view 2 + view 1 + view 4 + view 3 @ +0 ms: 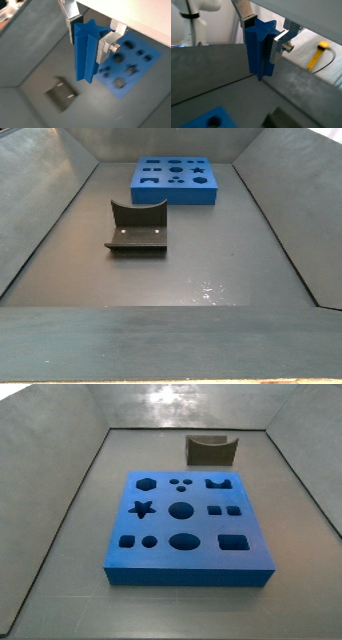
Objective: Pick up the star object. Move up. Place the star object on the fixture. Regrasp the star object. Move to above the board. Insert the star object.
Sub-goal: Move to above the board, then insert the star object.
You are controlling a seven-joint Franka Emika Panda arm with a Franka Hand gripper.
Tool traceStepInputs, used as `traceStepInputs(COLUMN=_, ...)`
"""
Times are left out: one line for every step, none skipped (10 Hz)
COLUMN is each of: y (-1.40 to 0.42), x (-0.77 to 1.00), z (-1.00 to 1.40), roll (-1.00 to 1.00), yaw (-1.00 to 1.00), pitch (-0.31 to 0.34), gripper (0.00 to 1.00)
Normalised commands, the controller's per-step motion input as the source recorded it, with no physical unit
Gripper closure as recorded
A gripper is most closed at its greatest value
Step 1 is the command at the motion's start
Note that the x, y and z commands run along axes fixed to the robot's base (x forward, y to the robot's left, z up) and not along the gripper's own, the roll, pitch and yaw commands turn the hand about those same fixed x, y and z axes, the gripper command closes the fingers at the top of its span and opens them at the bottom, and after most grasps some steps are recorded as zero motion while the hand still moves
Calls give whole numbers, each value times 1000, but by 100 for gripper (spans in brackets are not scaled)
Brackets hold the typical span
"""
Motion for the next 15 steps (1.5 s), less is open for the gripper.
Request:
traceStepInputs(y=-380, x=-519, z=-182, roll=-1000, yaw=-86, pitch=-97, gripper=100)
traceStepInputs(y=-199, x=-323, z=-101, roll=-1000, yaw=-90, pitch=-91, gripper=100)
traceStepInputs(y=-95, x=-201, z=-58, roll=-1000, yaw=-94, pitch=-84, gripper=100)
traceStepInputs(y=-34, x=-127, z=-34, roll=-1000, yaw=-91, pitch=-91, gripper=100)
traceStepInputs(y=2, x=-94, z=-15, roll=-849, yaw=-76, pitch=-89, gripper=100)
traceStepInputs(y=22, x=-77, z=-13, roll=-562, yaw=-41, pitch=-75, gripper=100)
traceStepInputs(y=23, x=-64, z=-5, roll=-370, yaw=-22, pitch=-71, gripper=100)
traceStepInputs(y=13, x=-49, z=-2, roll=-210, yaw=-18, pitch=-53, gripper=100)
traceStepInputs(y=0, x=0, z=-37, roll=0, yaw=0, pitch=0, gripper=100)
traceStepInputs(y=0, x=0, z=-71, roll=0, yaw=0, pitch=-3, gripper=100)
traceStepInputs(y=-20, x=0, z=-223, roll=-31, yaw=0, pitch=-60, gripper=100)
traceStepInputs(y=0, x=0, z=-366, roll=-234, yaw=0, pitch=-111, gripper=100)
traceStepInputs(y=-40, x=0, z=-431, roll=-286, yaw=0, pitch=-117, gripper=100)
traceStepInputs(y=-77, x=0, z=-469, roll=-271, yaw=0, pitch=-134, gripper=100)
traceStepInputs(y=-97, x=0, z=-483, roll=-277, yaw=-9, pitch=-149, gripper=100)
